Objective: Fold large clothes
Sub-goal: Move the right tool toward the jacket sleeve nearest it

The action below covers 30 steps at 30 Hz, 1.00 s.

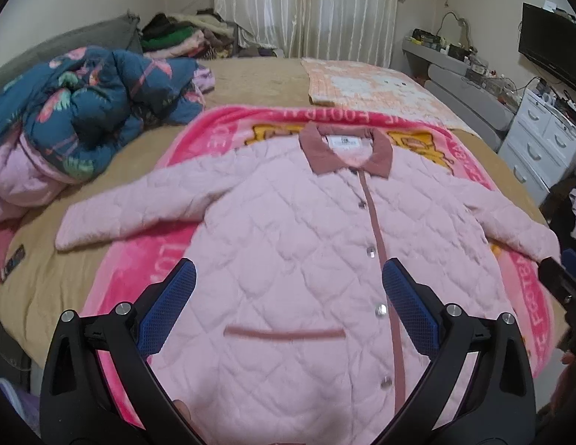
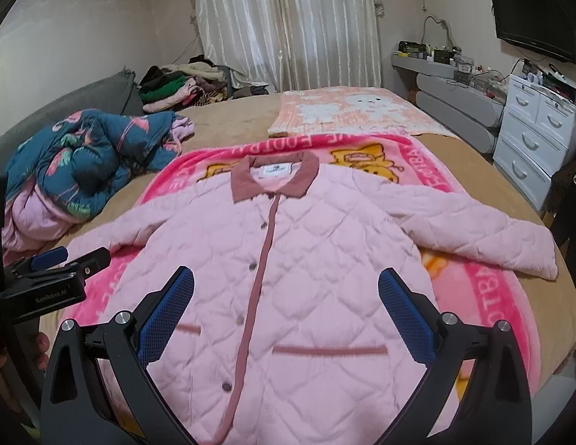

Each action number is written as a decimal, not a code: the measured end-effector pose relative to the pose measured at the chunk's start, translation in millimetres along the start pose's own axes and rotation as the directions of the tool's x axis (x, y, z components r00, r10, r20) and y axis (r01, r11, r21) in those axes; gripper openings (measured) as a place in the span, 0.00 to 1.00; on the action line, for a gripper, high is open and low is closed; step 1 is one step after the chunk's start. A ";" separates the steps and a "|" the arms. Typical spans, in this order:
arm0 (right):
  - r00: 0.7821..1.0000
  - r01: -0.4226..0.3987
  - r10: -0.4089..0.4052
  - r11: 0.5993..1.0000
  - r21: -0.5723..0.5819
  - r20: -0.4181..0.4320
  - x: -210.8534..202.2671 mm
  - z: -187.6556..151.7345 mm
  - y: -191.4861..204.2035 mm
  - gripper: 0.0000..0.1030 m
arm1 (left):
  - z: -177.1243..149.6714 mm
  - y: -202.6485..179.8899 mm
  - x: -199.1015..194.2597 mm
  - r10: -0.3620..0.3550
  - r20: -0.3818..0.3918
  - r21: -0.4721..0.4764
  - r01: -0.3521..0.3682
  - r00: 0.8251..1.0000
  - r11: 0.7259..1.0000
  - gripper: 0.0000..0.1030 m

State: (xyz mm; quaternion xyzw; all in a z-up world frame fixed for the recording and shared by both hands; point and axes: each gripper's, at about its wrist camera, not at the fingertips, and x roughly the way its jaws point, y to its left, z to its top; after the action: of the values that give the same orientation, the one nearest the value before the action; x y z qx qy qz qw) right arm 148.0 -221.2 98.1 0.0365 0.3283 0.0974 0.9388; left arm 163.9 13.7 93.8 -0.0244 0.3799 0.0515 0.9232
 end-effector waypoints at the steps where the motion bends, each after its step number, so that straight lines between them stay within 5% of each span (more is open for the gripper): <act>1: 1.000 0.004 -0.004 1.000 0.003 0.008 2.0 5.5 -2.2 0.96 | 5.1 -2.4 2.9 -0.005 -0.001 0.000 0.005 1.000 1.000 0.91; 18: 0.995 0.059 -0.064 0.996 0.071 0.073 37.8 61.7 -48.0 0.96 | 60.6 -50.5 44.3 -0.040 -0.004 0.026 0.040 0.999 0.999 0.91; 30: 0.975 0.191 -0.213 0.950 0.246 0.063 69.4 74.5 -128.6 0.96 | 81.5 -89.3 89.2 -0.078 -0.015 0.021 0.078 0.997 0.997 0.91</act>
State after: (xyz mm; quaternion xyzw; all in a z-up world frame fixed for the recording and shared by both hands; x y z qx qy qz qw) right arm 268.0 -333.0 97.1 0.1198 0.2974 -0.0411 0.9463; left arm 294.0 -61.3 89.4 -0.0296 0.3859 0.0110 0.9220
